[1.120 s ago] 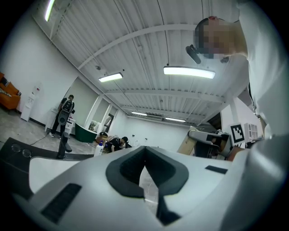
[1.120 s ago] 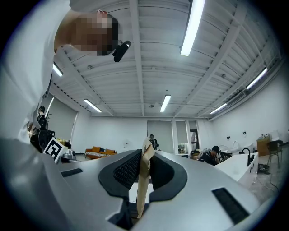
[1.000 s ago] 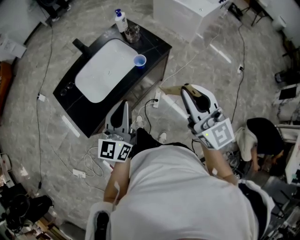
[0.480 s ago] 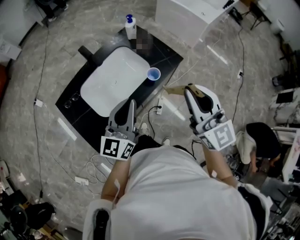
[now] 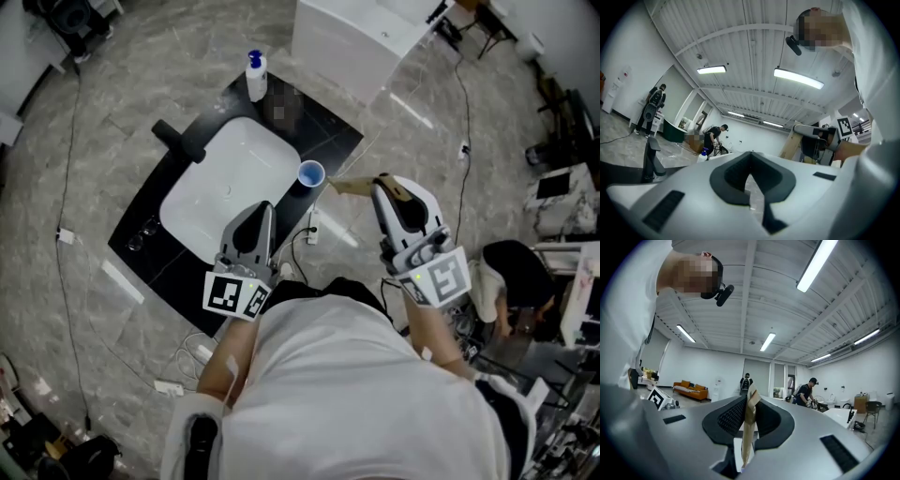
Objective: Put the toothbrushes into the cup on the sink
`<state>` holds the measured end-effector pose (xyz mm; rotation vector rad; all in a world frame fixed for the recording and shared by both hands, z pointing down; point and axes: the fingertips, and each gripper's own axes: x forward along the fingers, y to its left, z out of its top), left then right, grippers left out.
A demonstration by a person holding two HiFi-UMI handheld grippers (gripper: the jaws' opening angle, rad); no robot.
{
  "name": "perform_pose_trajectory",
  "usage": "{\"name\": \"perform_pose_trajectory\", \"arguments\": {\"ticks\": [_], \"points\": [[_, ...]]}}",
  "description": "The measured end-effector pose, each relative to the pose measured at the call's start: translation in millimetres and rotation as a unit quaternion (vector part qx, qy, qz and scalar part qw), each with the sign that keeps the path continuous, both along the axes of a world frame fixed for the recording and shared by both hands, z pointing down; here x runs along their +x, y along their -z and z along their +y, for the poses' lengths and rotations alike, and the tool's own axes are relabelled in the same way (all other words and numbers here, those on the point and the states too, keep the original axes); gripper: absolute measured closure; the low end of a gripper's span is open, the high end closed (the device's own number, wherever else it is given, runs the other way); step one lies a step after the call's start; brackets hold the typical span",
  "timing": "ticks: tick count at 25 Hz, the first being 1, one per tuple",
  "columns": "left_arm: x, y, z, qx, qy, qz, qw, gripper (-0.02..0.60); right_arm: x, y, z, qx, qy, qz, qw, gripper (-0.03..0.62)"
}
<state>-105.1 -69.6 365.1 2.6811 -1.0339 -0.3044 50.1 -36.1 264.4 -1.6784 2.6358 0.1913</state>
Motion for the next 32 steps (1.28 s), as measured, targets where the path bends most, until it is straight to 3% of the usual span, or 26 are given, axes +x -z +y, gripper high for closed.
{"name": "perform_pose_trajectory", "arguments": {"ticks": [3, 7, 17, 32], "points": [[11.1, -1.6, -9.2, -0.013, -0.017, 0.013, 0.9997, 0.578, 8.6, 4.4, -8.3, 0.002, -0.013, 0.003, 1.000, 0.530], [31.1, 12.7, -22.6, 0.000, -0.017, 0.022, 0.9996, 0.578, 22.6, 5.4, -23.7, 0.000, -0.009, 0.003, 1.000, 0.530], [38.3, 22.2, -51.2, 0.010, 0.070, -0.019, 0.9973, 0.580, 54.2, -5.2, -87.7, 0.002, 0.061, -0.008, 0.998, 0.530], [34.3, 6.1, -69.9, -0.009, 0.154, -0.043, 0.9872, 0.580, 38.5, -39.8, -193.0, 0.023, 0.137, 0.036, 0.990, 0.530]]}}
